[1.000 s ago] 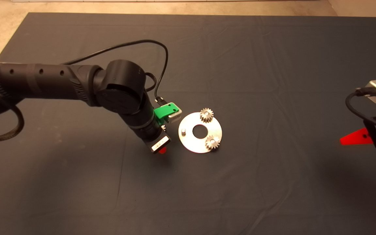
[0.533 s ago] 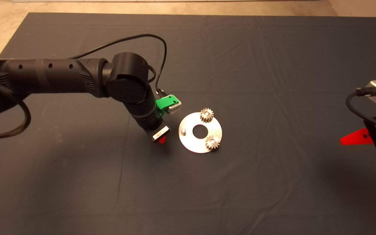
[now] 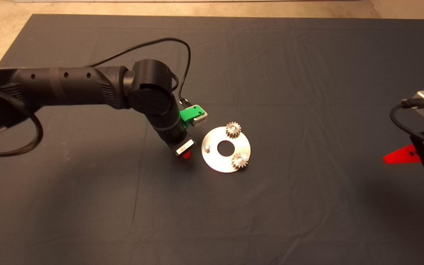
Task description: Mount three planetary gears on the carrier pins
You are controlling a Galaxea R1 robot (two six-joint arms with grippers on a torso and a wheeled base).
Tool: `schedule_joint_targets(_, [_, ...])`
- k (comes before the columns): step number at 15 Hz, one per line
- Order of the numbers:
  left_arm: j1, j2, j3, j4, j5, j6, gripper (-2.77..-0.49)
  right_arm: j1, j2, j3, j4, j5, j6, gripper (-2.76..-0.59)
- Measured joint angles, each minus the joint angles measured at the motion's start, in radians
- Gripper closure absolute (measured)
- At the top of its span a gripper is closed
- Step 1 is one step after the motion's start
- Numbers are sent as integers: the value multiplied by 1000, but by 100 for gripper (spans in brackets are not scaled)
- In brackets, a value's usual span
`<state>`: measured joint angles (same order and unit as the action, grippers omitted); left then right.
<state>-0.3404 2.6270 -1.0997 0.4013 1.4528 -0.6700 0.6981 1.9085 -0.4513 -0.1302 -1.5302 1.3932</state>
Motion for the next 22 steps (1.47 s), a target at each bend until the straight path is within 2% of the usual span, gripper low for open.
schedule_joint_targets(3, [5, 2, -4, 10, -7, 4, -164, 0, 0, 1, 1, 0, 0, -147])
schedule_joint_targets(7, [8, 3, -4, 20, -6, 7, -164, 0, 0, 1, 1, 0, 0, -147])
schedule_joint_targets(12, [8, 11, -4, 22, 9, 18, -164, 0, 0, 1, 1, 0, 0, -147])
schedule_joint_targets(17, [8, 11, -2, 23, 10, 18, -164, 0, 0, 1, 1, 0, 0, -147])
schedule_joint_targets(19, [7, 11, 3, 26, 17, 18, -164, 0, 0, 1, 1, 0, 0, -147])
schedule_joint_targets(21, [-10, 11, 4, 27, 40, 18, -164, 0, 0, 1, 1, 0, 0, -147])
schedule_joint_targets(22, [-21, 11, 4, 31, 41, 19, -164, 0, 0, 1, 1, 0, 0, -147])
